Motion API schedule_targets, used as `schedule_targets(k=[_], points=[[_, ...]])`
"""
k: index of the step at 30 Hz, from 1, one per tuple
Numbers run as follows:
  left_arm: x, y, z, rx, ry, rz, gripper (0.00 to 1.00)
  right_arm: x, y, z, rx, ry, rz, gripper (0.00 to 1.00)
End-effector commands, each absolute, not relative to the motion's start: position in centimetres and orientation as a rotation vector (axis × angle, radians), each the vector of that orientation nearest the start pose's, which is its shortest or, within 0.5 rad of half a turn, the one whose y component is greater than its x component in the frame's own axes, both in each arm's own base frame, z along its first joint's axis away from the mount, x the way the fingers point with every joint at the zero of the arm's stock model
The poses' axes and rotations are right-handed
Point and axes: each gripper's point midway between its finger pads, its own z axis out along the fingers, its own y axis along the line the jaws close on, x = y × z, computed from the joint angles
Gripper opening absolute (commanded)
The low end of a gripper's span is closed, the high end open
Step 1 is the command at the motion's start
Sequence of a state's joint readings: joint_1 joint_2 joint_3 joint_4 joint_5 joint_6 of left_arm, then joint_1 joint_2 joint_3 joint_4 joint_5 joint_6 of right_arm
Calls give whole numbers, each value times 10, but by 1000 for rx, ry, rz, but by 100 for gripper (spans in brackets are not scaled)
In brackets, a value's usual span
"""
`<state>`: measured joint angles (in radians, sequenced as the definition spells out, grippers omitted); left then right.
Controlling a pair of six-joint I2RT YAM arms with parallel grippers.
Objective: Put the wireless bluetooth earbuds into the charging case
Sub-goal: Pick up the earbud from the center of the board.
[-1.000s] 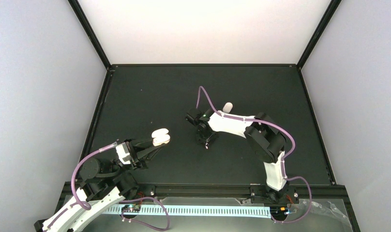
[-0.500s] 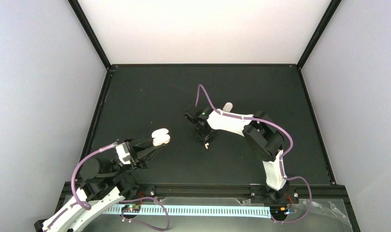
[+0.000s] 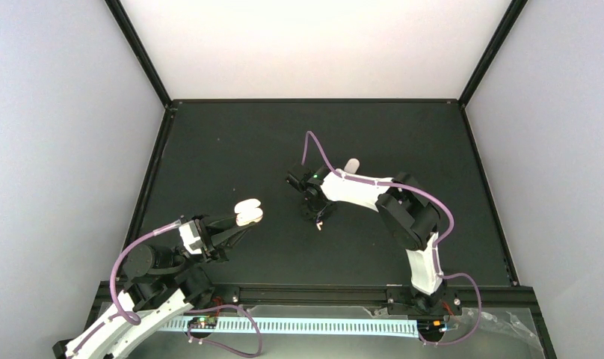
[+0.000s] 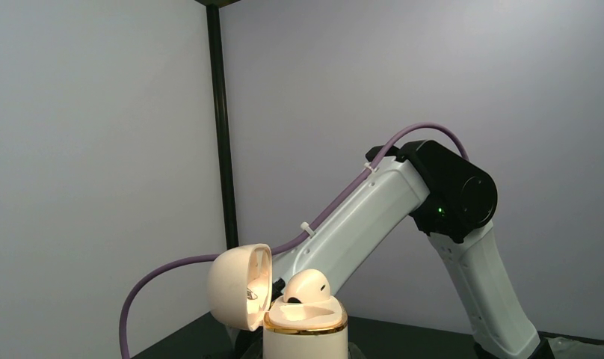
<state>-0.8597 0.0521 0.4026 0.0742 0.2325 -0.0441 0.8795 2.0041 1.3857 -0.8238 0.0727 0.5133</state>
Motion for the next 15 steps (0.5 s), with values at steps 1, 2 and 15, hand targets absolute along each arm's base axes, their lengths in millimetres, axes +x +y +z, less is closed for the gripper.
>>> schedule_targets(k=[1,2,15], points=[[87,-167,370,682,993,-945,2,247,284,5,-570,3011,-4,27],[87,-167,371,682,993,-945,2,246,284,6,-572,3013,-3,27],[86,-167,371,683,991,-947,2,246,287,6,-584,3006,-7,26]])
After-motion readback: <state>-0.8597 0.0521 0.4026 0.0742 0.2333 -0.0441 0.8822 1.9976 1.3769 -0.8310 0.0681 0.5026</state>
